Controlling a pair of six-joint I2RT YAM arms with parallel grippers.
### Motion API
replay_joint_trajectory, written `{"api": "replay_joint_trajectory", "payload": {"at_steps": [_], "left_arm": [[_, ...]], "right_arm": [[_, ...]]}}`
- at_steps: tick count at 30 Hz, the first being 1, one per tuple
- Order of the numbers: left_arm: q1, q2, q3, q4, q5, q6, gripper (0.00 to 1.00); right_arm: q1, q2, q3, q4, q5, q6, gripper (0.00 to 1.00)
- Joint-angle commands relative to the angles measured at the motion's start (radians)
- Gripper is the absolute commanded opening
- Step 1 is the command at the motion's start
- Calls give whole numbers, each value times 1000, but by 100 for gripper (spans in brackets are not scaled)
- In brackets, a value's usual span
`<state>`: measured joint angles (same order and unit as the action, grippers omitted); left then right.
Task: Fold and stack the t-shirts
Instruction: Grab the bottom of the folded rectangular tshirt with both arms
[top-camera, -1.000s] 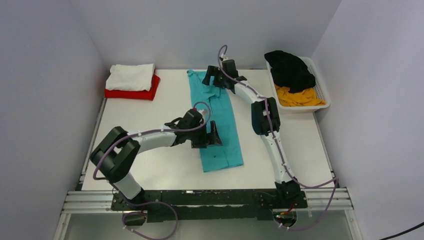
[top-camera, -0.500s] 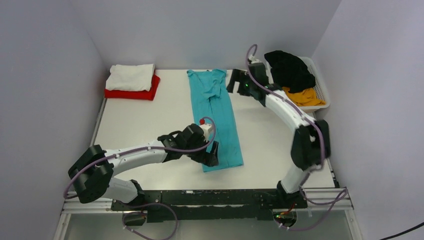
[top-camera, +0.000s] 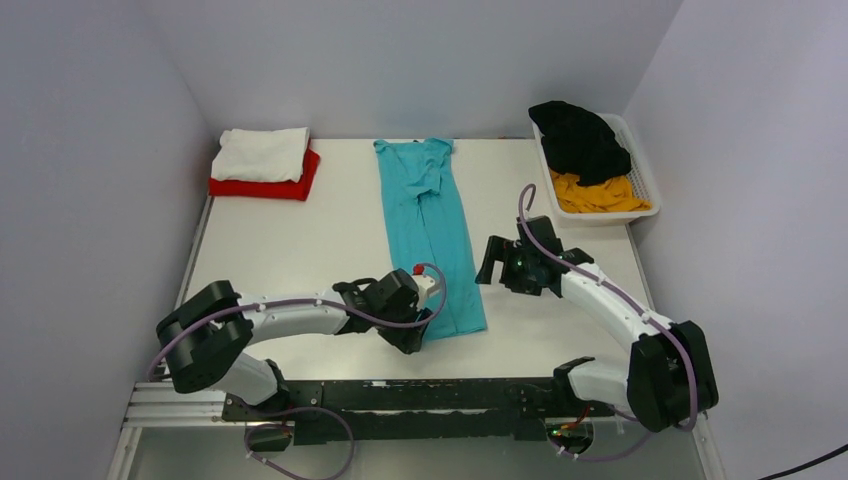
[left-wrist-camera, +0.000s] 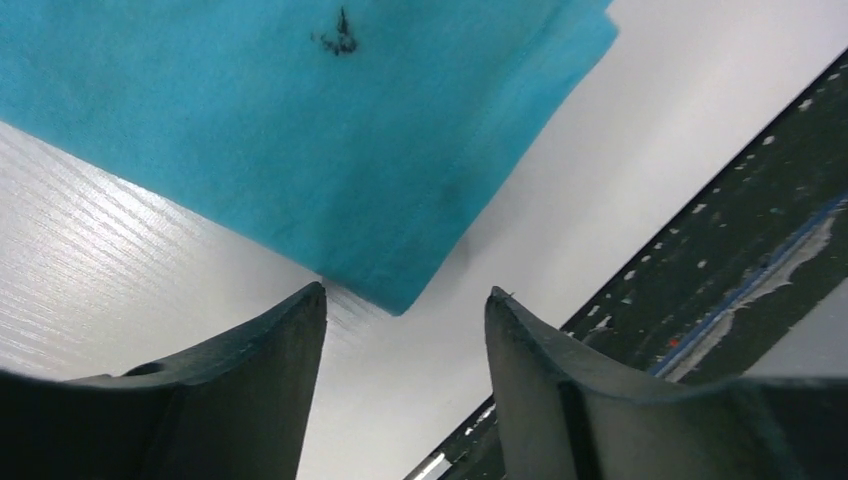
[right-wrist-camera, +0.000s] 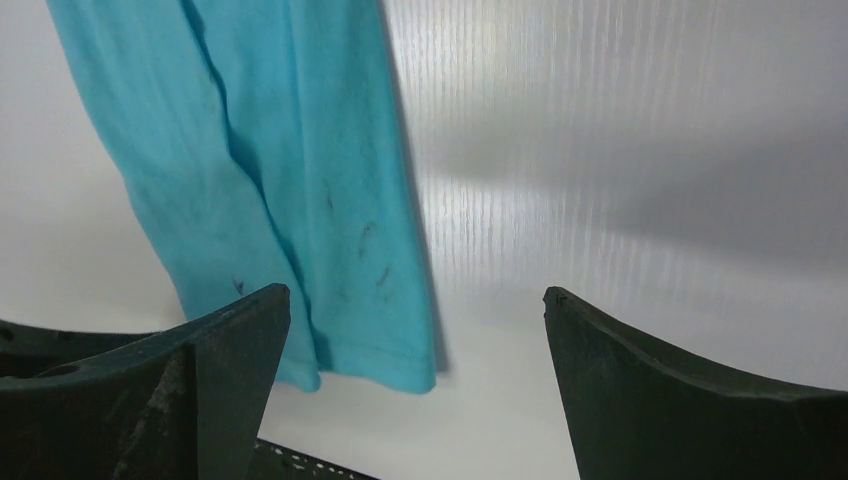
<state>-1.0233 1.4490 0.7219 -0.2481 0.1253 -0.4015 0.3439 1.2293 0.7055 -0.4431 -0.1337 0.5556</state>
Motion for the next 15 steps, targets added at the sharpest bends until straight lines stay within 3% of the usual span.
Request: {"api": "replay_joint_trajectory", "payload": {"at_steps": [1, 4, 6, 9, 11, 12, 15], "left_arm": [[-11, 25, -2, 16, -59, 21, 59], [-11, 46, 14, 33, -55, 9, 55], [-11, 74, 35, 28, -55, 0, 47], [-12, 109, 44, 29, -18, -10, 29], [-13, 113, 33, 8, -40, -36, 5], [-13, 108, 31, -15, -66, -47, 0], [-12, 76, 15, -40, -87, -66, 0]], "right_arm": [[5, -63, 10, -112, -11, -54, 100], [4, -72, -4, -131, -61, -68, 100], [6, -71, -19, -131, -113, -74, 100], [6, -62, -42, -161, -162, -69, 98], [5, -56, -77, -162, -202, -53, 93], [5, -51, -112, -144, -240, -45, 91], [6, -17, -188, -47, -393, -4, 77]]}}
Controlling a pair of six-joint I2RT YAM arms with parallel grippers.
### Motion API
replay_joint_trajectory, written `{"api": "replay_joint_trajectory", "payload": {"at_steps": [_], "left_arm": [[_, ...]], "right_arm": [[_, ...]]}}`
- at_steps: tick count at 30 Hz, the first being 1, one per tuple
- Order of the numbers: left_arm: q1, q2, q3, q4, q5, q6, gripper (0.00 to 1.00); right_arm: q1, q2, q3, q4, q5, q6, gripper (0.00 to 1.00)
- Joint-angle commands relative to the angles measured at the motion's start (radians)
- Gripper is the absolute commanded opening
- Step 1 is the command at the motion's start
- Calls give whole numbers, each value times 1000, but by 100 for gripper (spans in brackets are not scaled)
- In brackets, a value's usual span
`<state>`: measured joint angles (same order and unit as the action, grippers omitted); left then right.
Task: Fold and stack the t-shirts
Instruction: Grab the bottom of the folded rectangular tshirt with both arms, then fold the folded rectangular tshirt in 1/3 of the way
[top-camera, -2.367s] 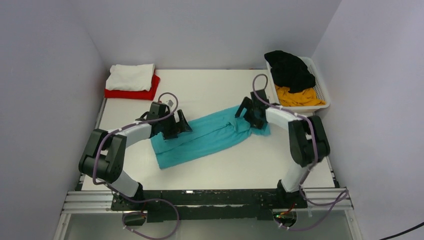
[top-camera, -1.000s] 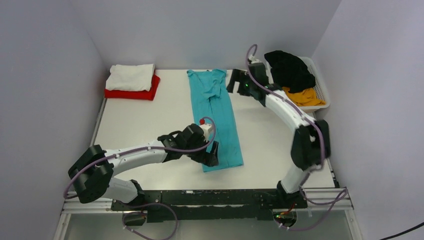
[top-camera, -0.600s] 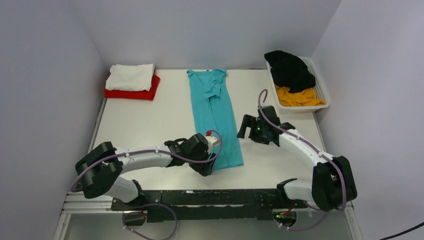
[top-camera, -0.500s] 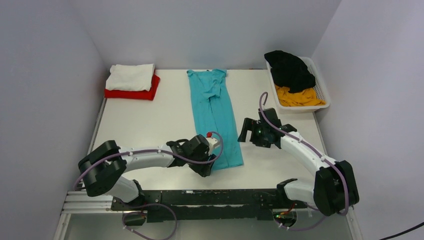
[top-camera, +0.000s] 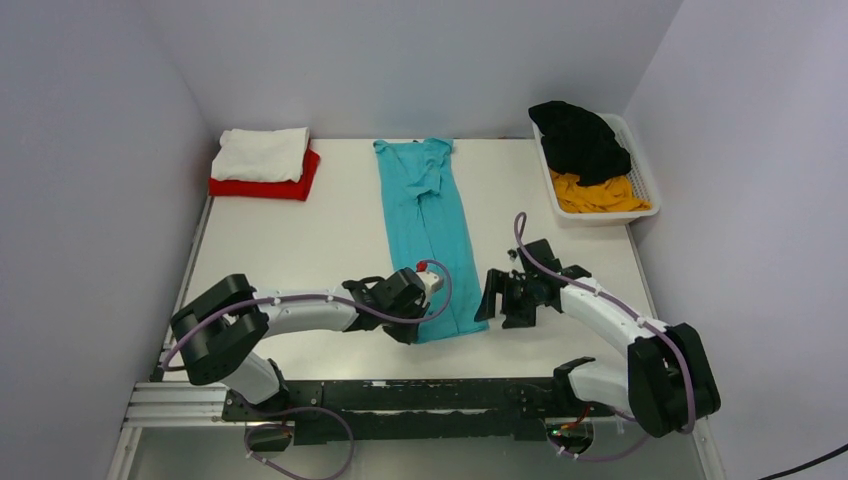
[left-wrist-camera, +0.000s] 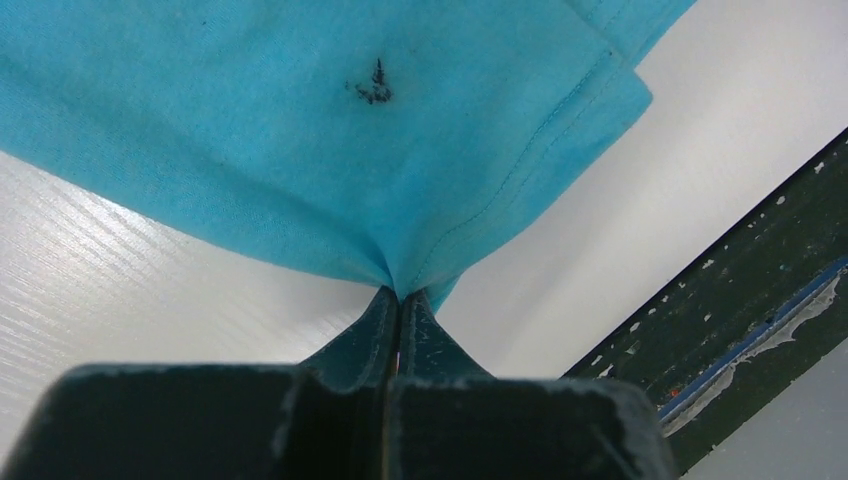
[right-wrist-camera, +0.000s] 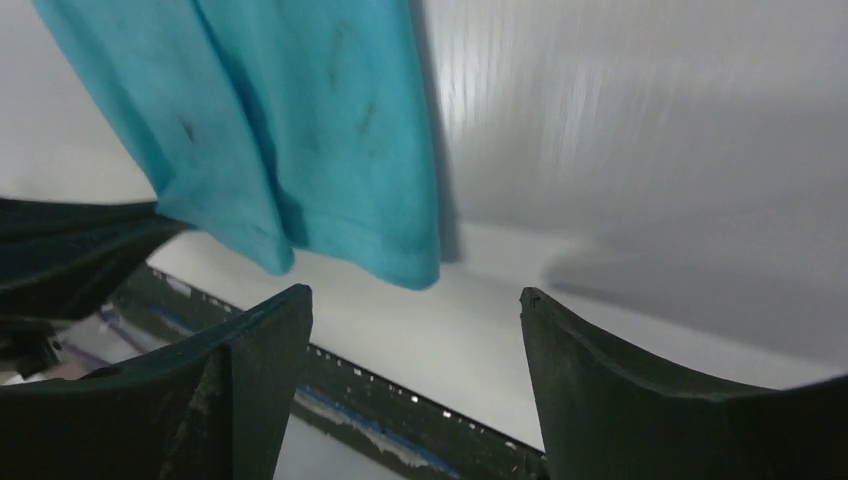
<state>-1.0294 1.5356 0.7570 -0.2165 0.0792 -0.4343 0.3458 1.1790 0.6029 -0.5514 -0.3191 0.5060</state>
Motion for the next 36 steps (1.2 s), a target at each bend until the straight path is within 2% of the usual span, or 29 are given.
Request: {"api": "replay_joint_trajectory", "payload": {"at_steps": [1, 4, 6, 7, 13, 16, 18, 22, 24, 31, 36], "left_arm": [[-6, -19, -25, -69, -31, -41, 0], [-7, -39, -44, -58, -5, -66, 0], [-8, -47, -54, -56, -12, -86, 0], [-8, -50, -60, -56, -15, -95, 0], [-9, -63, -90, -22, 4, -135, 0], [-9, -65, -96, -14, 2, -149, 0], [-9, -69, -99, -9, 2, -160, 0], [-9, -84, -113, -1, -3, -181, 0], [-11, -101, -120, -6, -1, -190, 0], [-65, -232, -170, -52, 48, -243, 0], [-72, -315, -186, -115, 85, -287, 0]], "right_arm": [[6, 50, -101, 90, -251, 58, 72], [14, 100, -125, 149, -278, 82, 63], [18, 121, -131, 169, -269, 94, 48], [19, 122, -134, 177, -259, 102, 44], [24, 113, -140, 150, -64, 155, 45], [23, 102, -168, 220, -72, 199, 43], [28, 109, -171, 248, -81, 210, 35], [42, 96, -169, 233, -75, 187, 10], [57, 66, -174, 219, -91, 175, 0], [238, -125, -231, 157, -187, 205, 0], [286, -231, -243, 149, -248, 257, 0]]}}
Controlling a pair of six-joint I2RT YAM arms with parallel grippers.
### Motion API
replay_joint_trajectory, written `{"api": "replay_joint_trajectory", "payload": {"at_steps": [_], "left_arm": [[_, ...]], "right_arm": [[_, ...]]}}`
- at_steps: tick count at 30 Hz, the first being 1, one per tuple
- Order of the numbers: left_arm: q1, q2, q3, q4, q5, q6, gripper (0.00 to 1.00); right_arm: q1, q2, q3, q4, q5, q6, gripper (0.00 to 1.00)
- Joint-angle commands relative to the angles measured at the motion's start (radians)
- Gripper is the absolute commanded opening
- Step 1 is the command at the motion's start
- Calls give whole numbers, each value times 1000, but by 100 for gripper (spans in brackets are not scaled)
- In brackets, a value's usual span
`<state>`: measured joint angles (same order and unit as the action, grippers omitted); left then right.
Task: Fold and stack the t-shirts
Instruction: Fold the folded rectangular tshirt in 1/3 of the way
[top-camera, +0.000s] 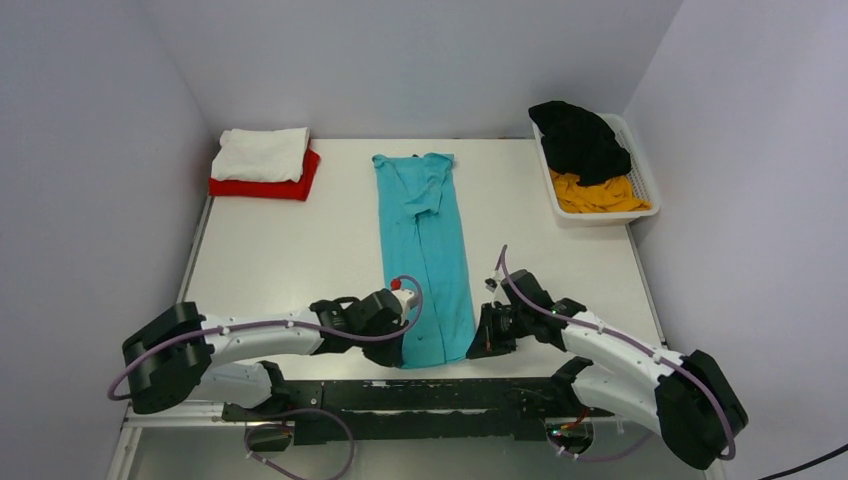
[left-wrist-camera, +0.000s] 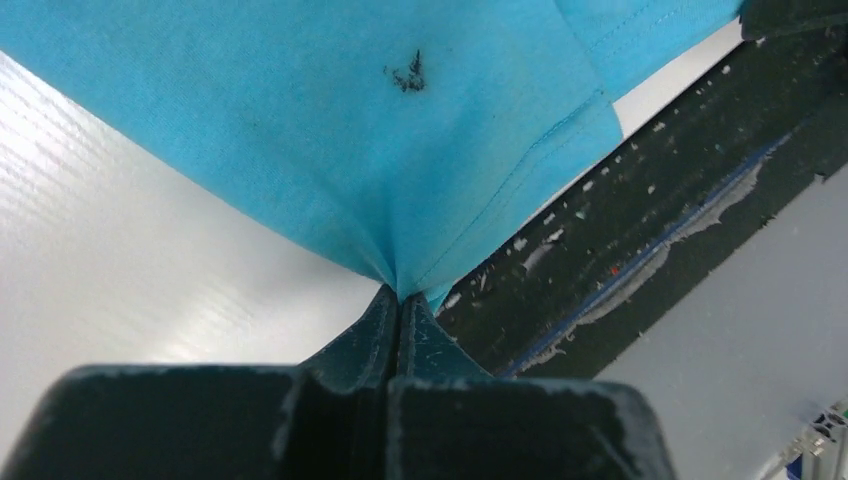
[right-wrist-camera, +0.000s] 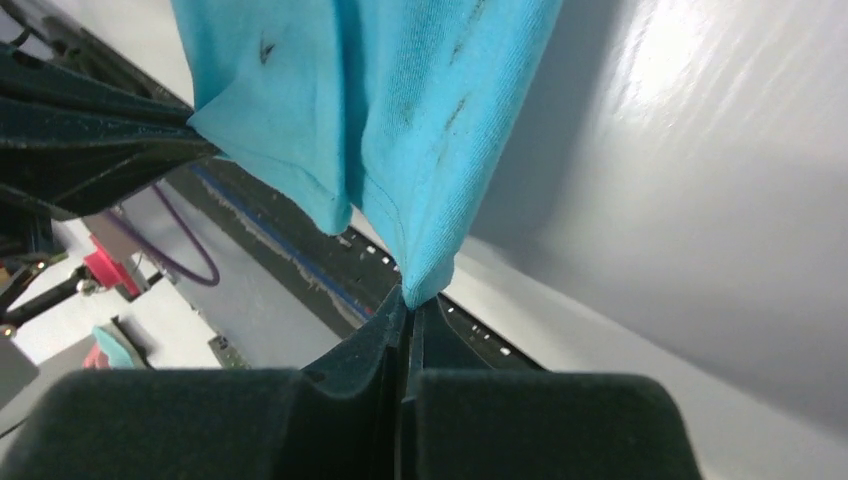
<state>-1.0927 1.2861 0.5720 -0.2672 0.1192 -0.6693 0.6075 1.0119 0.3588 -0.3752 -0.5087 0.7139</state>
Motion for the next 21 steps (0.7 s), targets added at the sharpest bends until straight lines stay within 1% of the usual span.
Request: {"api": "replay_joint_trajectory", "payload": {"at_steps": [1, 3, 6, 8, 12, 15, 21], "left_arm": [[-9, -81, 2, -77, 26, -54, 0], [-8, -111, 19, -94, -19, -53, 0], [8, -122, 76, -95, -109, -26, 0], [42, -97, 119, -75, -132, 10, 0], [143, -2, 219, -54, -246, 71, 0], [242, 51, 286, -15, -213, 107, 0], [365, 154, 442, -52, -267, 165, 0]], "right_arm": [[24, -75, 22, -39, -49, 44, 0], [24, -82, 58, -61, -1, 32, 0], [22, -60, 124, -31, 80, 28, 0], [17, -24, 168, 15, 127, 18, 0], [-33, 82, 236, 128, 186, 1, 0], [-100, 153, 301, 199, 205, -28, 0], [-163, 335, 454, 300, 210, -64, 0]]}}
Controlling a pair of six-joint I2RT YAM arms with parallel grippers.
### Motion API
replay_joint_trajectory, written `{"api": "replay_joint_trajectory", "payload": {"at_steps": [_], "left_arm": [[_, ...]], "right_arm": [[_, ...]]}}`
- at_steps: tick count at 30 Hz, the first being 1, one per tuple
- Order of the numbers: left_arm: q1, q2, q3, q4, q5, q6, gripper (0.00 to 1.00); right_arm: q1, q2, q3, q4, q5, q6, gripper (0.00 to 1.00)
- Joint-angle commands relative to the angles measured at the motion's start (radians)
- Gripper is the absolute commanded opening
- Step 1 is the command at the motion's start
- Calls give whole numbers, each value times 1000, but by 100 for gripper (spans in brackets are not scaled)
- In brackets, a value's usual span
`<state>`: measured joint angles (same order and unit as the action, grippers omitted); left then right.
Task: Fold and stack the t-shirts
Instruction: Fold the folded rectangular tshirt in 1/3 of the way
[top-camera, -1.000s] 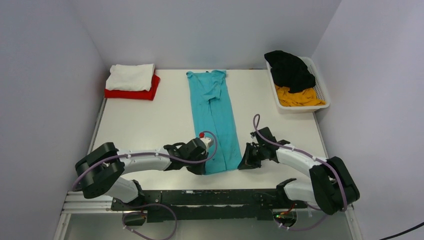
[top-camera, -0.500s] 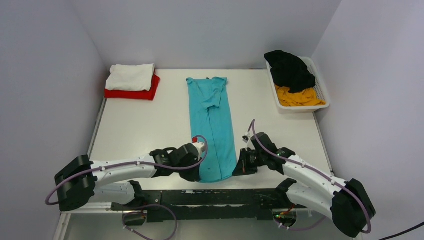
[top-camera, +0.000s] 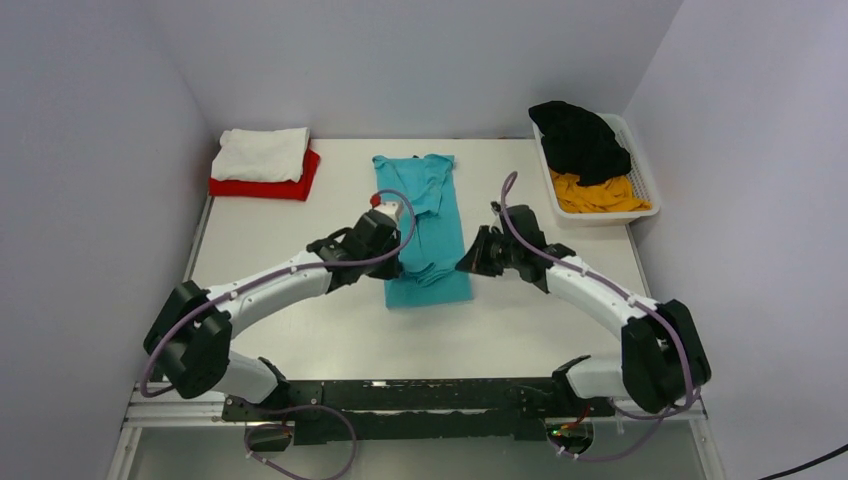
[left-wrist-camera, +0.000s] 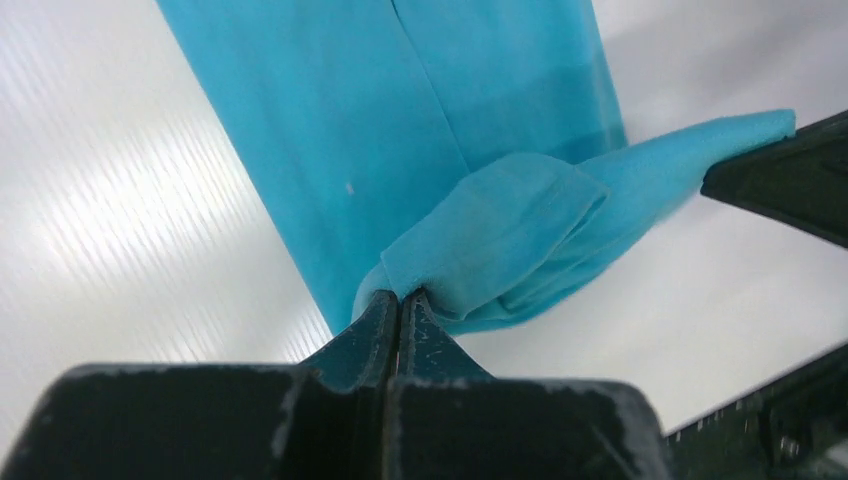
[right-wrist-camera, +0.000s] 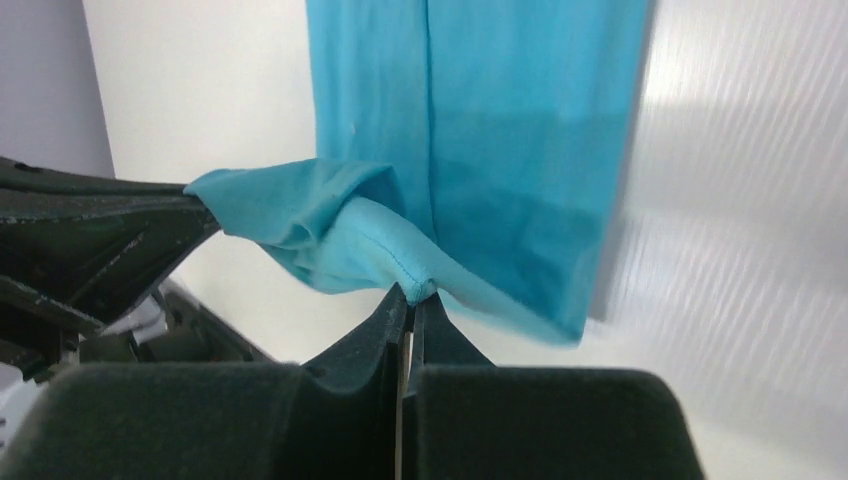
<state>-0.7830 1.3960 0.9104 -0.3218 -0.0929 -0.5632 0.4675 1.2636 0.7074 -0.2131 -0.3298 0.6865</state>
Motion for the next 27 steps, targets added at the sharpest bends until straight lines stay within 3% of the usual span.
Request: {"api": "replay_joint_trajectory", "payload": {"at_steps": [1, 11, 13, 15, 27], "left_arm": [[72, 64, 127, -7, -59, 64, 0], [218, 232, 266, -10, -48, 99, 1], [243, 260, 284, -1, -45, 107, 8], [268, 290, 298, 21, -22, 116, 9], [306, 396, 350, 145, 115, 174, 10]], "right_arm": [[-30, 117, 128, 147, 34, -36, 0], [-72, 370, 338, 156, 59, -63, 0], [-83, 411, 368, 151, 57, -70, 0], [-95, 453, 393, 151, 58, -70, 0], [-126, 527, 421, 206, 81, -77, 0]]}}
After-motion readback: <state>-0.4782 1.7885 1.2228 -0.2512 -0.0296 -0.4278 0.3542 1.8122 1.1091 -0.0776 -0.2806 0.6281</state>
